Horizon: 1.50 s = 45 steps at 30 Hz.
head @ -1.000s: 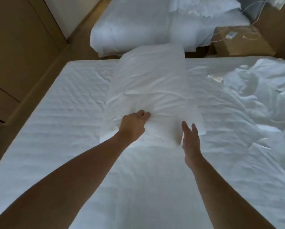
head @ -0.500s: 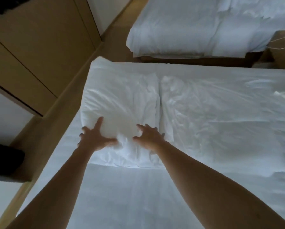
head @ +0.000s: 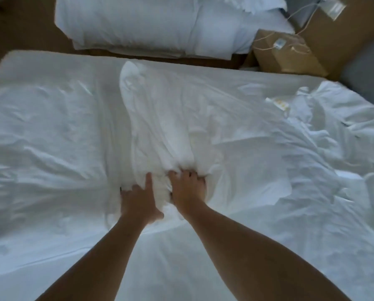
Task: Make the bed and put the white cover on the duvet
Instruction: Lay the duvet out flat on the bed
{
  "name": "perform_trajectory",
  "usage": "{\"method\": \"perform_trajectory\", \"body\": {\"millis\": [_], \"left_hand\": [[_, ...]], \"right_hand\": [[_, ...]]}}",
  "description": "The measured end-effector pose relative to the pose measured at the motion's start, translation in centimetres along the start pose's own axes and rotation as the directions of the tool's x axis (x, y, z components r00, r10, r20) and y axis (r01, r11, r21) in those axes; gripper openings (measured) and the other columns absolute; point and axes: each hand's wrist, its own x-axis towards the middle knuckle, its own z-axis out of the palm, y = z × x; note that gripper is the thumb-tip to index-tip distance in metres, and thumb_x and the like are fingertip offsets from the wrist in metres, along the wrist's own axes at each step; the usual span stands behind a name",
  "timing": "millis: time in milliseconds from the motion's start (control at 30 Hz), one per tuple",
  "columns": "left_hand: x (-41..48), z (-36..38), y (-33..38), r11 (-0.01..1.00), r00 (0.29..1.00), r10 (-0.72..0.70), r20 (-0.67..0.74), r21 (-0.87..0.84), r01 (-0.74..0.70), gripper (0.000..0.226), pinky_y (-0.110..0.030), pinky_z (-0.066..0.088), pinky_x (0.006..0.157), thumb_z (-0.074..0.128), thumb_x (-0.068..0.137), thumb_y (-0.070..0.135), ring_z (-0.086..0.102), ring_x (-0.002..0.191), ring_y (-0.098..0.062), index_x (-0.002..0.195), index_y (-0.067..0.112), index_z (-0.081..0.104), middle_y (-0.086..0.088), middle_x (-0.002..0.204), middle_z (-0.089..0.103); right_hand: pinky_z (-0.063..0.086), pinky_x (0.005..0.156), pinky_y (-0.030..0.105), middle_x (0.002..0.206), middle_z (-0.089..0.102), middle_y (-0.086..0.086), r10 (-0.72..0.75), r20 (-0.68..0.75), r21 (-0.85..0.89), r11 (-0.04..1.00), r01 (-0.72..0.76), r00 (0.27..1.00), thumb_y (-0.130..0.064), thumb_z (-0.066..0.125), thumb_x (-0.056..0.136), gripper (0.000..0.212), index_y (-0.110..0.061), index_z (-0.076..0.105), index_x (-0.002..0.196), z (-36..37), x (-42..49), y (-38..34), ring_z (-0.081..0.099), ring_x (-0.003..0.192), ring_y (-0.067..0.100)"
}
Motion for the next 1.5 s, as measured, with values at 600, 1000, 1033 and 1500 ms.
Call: {"method": "perform_trajectory", "body": {"millis": [600, 1000, 1033, 1500], "left_hand": [[4.2, -6.0, 24.9, 0.216, 0.998, -0.058, 0.000, -0.976, 0.013, 0.056, -0.040, 0.052, 0.098, 0.092, 0.050, 0.057, 0.048, 0.118, -0.020, 0.090, 0.035, 0.061, 0.006, 0.130, 0.044], [4.0, -7.1, 55.2, 0.766, 0.858, 0.469, -0.212, -0.386, -0.514, 0.081, -0.059, 0.007, 0.123, 0.061, 0.089, 0.065, 0.001, 0.156, -0.026, 0.157, 0.045, 0.022, 0.006, 0.171, -0.002], [4.4, -5.7, 54.6, 0.867, 0.905, 0.417, -0.085, -0.263, -0.424, 0.092, -0.066, 0.005, 0.121, 0.064, 0.084, 0.068, -0.004, 0.156, -0.030, 0.158, 0.046, 0.014, 0.005, 0.170, -0.009], [4.8, 6.2, 49.1, 0.925, 0.909, 0.283, -0.305, 0.336, -0.175, 0.063, -0.047, 0.045, 0.097, 0.068, 0.082, 0.015, 0.054, 0.115, -0.030, 0.139, 0.011, 0.042, -0.009, 0.128, 0.050]], "right_hand": [[0.049, 0.073, 0.043, 0.099, 0.063, 0.003, 0.208, -0.383, 0.285, 0.953, -0.099, 0.900, -0.018, 0.069, 0.069, 0.033, -0.021, 0.060, 0.101, -1.0, -0.9, 24.1, 0.060, 0.088, 0.032], [0.037, 0.103, 0.048, 0.143, 0.041, 0.016, 0.959, 0.244, 0.789, -0.108, -0.604, 0.146, -0.043, 0.061, 0.095, 0.058, -0.016, 0.039, 0.142, -0.3, 2.1, 62.7, 0.042, 0.129, 0.037], [0.035, 0.103, 0.045, 0.142, 0.041, 0.017, 0.954, 0.280, 0.815, -0.177, -0.552, 0.109, -0.045, 0.056, 0.098, 0.057, -0.014, 0.039, 0.143, 0.7, 2.1, 62.6, 0.042, 0.129, 0.038], [0.057, 0.070, 0.030, 0.092, 0.071, 0.002, 0.500, 0.704, 0.653, -0.735, -0.184, 0.504, -0.052, 0.091, 0.065, 0.059, -0.012, 0.064, 0.098, 11.6, 5.6, 54.2, 0.068, 0.074, 0.017]]}}
